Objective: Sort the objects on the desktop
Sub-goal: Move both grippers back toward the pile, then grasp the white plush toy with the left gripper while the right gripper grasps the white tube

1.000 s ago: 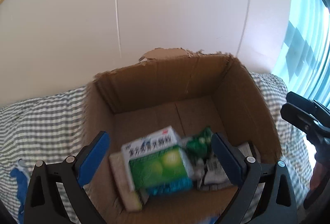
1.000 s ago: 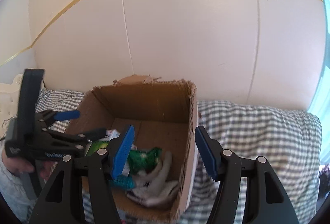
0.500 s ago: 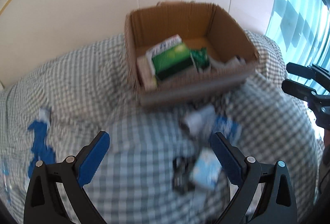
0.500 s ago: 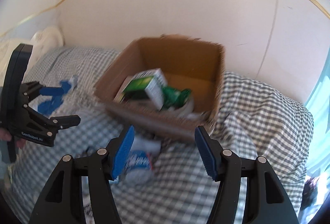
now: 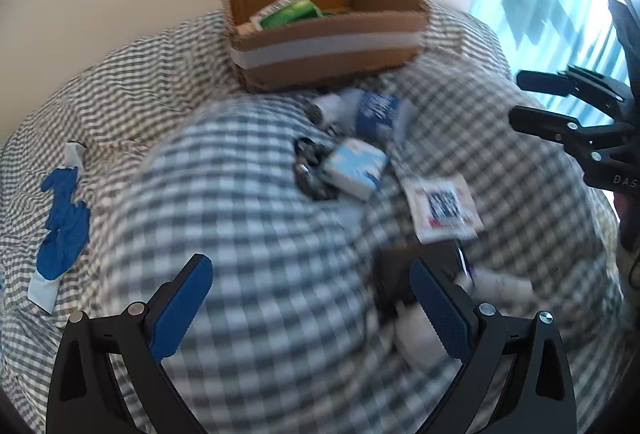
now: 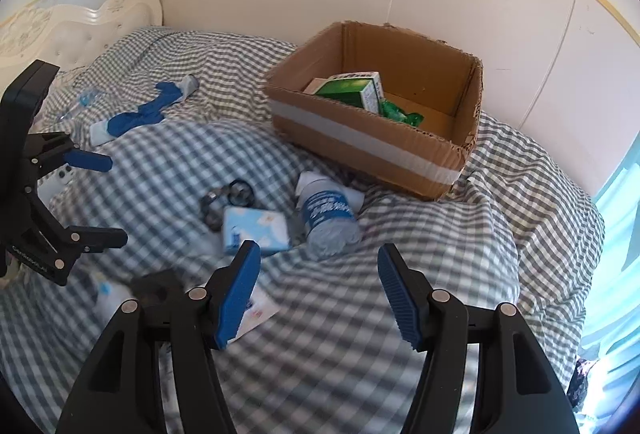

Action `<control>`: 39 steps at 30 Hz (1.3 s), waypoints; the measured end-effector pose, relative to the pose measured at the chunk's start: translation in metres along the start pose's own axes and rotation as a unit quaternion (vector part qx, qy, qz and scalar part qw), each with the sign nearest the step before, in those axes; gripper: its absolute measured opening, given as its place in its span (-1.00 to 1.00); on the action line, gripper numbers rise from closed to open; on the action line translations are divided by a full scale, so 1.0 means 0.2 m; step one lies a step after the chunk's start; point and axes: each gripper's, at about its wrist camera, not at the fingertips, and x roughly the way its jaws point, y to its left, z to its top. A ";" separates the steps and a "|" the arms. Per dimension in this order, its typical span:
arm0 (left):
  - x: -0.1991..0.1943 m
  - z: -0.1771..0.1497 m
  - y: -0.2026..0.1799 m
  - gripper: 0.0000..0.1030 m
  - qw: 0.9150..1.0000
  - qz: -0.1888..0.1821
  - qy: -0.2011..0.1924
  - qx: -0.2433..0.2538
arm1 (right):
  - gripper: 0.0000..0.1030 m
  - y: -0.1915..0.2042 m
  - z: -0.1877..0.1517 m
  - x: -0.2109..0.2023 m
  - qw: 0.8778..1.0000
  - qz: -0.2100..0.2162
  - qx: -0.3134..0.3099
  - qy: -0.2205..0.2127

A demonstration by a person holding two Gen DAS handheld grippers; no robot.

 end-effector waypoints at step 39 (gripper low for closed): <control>-0.15 -0.15 -0.14 -0.18 0.997 -0.052 -0.058 0.012 | -0.32 0.51 -0.36 0.17 0.987 0.089 -0.068 0.120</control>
